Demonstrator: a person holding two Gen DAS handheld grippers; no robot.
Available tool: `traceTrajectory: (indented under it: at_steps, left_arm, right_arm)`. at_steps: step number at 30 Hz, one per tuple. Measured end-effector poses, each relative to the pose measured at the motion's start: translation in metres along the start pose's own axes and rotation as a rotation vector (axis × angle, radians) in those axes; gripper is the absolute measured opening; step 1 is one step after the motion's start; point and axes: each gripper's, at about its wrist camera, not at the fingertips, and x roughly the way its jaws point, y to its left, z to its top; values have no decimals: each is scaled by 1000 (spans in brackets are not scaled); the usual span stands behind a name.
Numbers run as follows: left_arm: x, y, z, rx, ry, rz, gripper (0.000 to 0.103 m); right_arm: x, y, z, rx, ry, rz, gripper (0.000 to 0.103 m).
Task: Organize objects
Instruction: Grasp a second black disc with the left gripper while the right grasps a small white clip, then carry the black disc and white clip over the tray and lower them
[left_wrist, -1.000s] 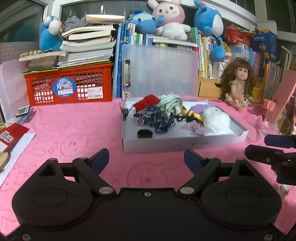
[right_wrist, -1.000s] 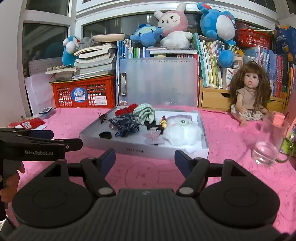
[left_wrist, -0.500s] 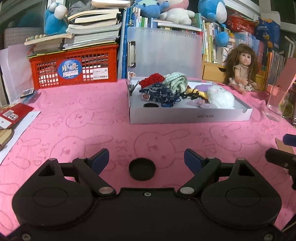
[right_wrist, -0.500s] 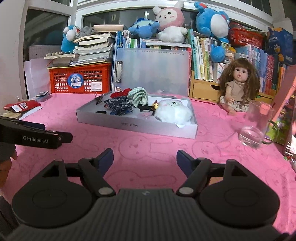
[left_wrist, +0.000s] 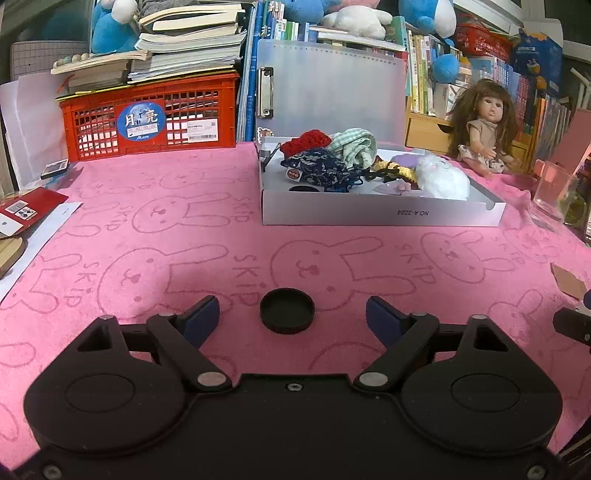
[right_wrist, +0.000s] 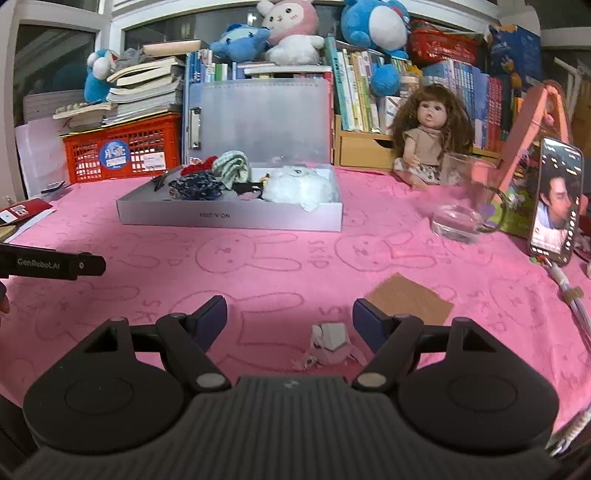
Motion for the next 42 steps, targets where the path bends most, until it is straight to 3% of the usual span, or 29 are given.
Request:
traceTrajectory:
  at_steps: [12,19,20,42]
  left_arm:
    - [1,-2,-1,12,-5,26,68]
    - [-2,-5,-2,22,-19,38,35]
    - [-3,-5,-1,23,-21,38,30]
    - [-5,-18,14,31,-30,-10,30]
  right_arm:
    - [-1,-3,-7,39,18,-42,63]
    - [-3,-5,-8,47,11,-63,31]
    - [-4,-5,-8,50,9,-63,31]
    - [6,1,11,41,-30,-10,29]
